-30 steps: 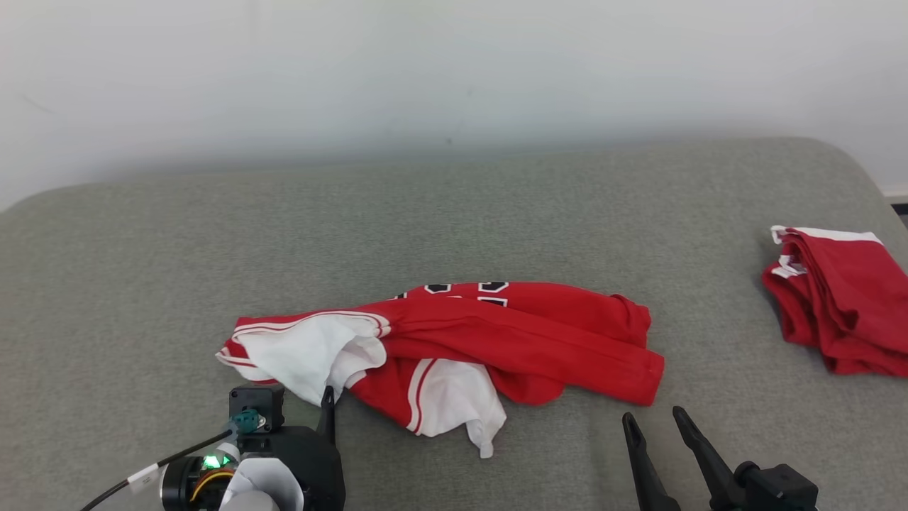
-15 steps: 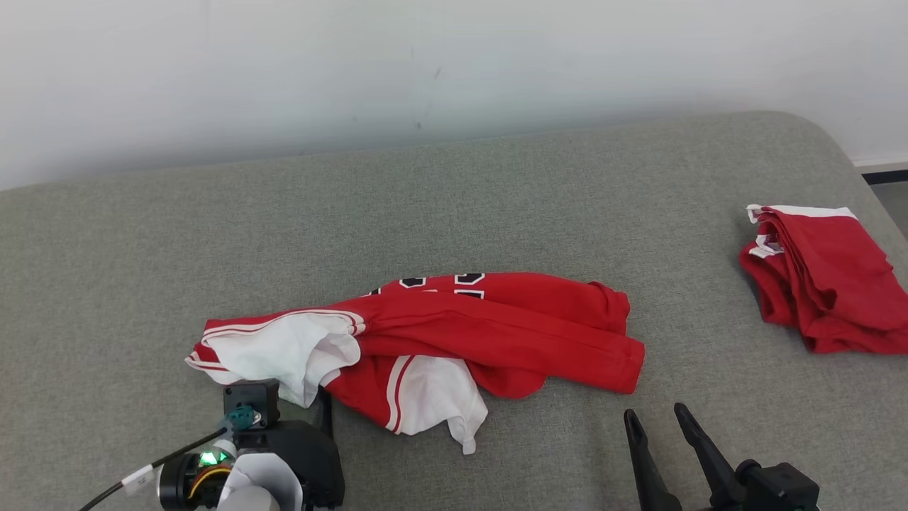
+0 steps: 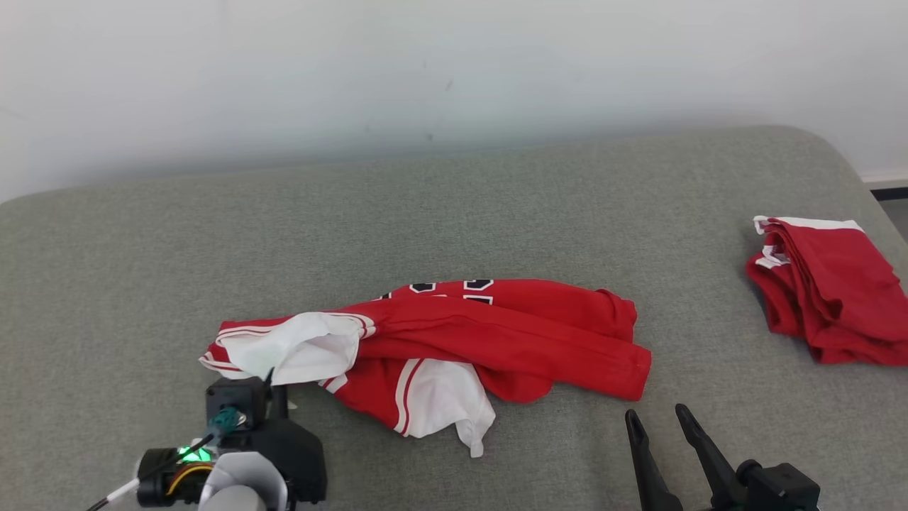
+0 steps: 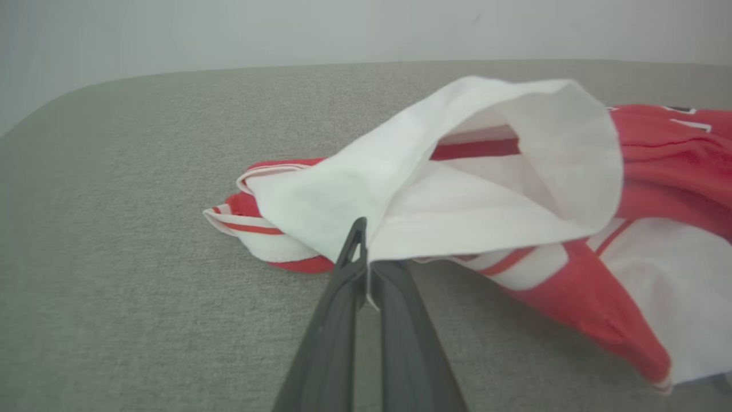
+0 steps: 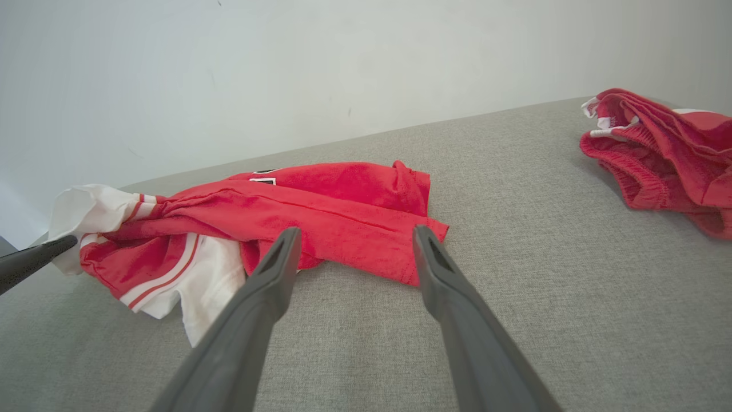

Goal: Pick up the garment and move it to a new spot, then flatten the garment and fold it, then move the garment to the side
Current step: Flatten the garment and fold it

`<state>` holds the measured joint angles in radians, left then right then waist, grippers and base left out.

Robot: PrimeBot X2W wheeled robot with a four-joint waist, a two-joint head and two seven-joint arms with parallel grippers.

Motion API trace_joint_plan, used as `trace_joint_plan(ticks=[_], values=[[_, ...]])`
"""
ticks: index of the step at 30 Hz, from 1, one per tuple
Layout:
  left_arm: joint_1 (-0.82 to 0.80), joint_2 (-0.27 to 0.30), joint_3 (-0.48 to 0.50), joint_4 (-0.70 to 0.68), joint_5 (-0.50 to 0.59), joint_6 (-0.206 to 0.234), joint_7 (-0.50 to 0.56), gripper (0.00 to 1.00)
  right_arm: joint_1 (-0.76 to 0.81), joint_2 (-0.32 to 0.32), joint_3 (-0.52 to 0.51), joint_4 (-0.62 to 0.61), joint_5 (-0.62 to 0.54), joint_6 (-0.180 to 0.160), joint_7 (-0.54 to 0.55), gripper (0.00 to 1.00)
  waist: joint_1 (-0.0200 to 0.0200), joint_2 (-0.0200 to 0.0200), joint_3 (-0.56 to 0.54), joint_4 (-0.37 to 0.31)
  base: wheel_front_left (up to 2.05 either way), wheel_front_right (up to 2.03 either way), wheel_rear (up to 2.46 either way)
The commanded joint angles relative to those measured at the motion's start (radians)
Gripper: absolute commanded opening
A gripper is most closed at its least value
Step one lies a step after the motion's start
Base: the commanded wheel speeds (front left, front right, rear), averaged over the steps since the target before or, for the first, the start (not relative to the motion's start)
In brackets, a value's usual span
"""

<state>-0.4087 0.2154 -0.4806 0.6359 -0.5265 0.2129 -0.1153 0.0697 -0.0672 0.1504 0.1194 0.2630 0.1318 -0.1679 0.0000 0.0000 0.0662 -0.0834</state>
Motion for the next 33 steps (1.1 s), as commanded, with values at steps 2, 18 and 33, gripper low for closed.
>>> trace_joint_plan(ticks=[2,18,33], values=[[0.032,0.028,-0.001,-0.028,0.025,0.016,-0.024,0.00,0.015,-0.001,-0.001,-0.001,0.002,-0.003,-0.002,1.00,0.0000,0.0000,-0.008,0.015,0.00,0.00,0.00],[0.316,0.272,-0.032,-0.342,0.113,0.130,0.024,0.00,0.027,-0.012,0.005,-0.017,0.005,-0.003,0.011,1.00,0.0000,0.0000,-0.016,0.064,0.00,0.00,0.00],[0.417,0.193,0.033,-0.318,0.020,0.185,-0.075,1.00,0.038,-0.019,-0.027,-0.025,0.002,-0.003,0.014,1.00,0.0000,0.0000,-0.018,0.074,0.00,0.00,0.00]])
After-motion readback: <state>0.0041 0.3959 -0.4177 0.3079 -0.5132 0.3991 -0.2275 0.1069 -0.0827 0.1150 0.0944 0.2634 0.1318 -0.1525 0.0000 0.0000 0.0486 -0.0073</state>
